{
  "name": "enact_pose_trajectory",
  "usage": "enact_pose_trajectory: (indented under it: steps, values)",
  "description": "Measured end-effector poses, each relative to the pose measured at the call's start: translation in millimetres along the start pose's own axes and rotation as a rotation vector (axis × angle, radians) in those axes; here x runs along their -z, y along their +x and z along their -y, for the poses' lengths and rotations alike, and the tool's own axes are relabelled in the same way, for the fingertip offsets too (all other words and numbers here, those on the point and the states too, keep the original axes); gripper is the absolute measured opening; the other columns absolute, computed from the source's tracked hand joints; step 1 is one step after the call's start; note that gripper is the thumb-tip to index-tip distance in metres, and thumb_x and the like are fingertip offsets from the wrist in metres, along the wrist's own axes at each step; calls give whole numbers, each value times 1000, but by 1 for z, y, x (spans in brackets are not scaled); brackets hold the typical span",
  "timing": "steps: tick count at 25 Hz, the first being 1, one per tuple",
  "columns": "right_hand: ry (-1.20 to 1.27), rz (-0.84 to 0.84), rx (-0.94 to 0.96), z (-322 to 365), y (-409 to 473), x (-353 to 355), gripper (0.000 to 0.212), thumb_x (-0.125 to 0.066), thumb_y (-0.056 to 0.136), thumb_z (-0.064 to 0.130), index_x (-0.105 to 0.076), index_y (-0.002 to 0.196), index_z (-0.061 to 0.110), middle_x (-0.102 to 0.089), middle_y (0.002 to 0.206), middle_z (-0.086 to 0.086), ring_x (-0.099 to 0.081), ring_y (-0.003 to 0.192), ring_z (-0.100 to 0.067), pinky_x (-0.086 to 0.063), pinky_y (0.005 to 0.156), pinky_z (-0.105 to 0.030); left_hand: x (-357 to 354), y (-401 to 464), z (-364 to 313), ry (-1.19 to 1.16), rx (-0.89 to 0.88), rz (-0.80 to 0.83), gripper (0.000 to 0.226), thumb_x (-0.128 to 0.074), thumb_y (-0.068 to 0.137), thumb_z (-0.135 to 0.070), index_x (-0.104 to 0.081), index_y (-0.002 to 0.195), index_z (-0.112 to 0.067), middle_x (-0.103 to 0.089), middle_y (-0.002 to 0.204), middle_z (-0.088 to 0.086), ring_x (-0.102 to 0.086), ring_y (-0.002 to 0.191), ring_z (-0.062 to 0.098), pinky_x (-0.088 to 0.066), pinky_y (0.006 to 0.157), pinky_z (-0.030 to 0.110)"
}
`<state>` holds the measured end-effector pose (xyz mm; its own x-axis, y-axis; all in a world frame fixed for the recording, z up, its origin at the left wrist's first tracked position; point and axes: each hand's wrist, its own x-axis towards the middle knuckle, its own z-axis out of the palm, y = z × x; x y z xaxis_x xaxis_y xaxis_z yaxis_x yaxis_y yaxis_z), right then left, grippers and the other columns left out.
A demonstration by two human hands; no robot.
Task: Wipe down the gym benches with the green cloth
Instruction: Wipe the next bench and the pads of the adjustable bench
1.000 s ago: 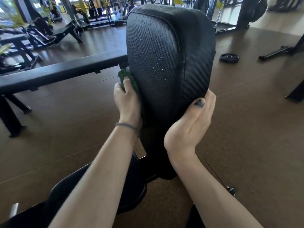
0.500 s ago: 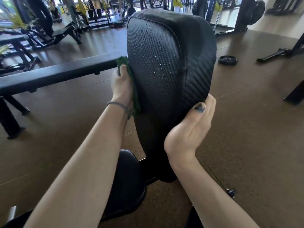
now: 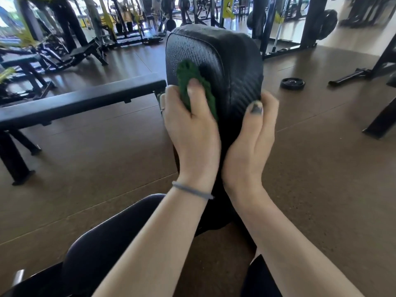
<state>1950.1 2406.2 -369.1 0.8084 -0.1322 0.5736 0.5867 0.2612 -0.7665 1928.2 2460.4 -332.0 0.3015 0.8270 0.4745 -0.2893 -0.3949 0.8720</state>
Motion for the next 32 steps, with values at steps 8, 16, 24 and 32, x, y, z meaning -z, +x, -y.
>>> enact_pose_trajectory:
  steps: [8,16,24,32]
  values:
    - [-189,-130,80,19,9,-19,52,-34,99,38,-59,137,13,-70,121,4,-65,110,-18,-51,89,-41,-3,50,8,51,251,-10,34,-50,102,-33,-45,73,-16,-48,71,-2,-45,66,17,-38,72,41]
    - [-144,-125,78,16,9,-19,50,-35,100,35,-58,138,11,-70,120,4,-65,110,-17,-52,89,-44,-23,77,-31,60,158,8,36,-47,106,-24,-37,72,-19,-39,71,-7,-42,50,-2,-34,53,12]
    - [-145,-152,90,15,8,-21,52,-36,101,34,-59,139,8,-70,126,-1,-65,113,-19,-52,91,-43,-22,55,-35,-47,101,55,33,-54,102,-25,-40,73,-20,-41,71,-7,-37,55,6,-35,53,21]
    - [-129,-139,87,12,8,-22,52,-36,101,34,-58,139,6,-69,127,-2,-65,116,-21,-52,91,-47,-22,119,-40,-124,339,95,24,-64,75,-28,-43,83,-19,-44,77,2,-43,71,21,-39,65,39]
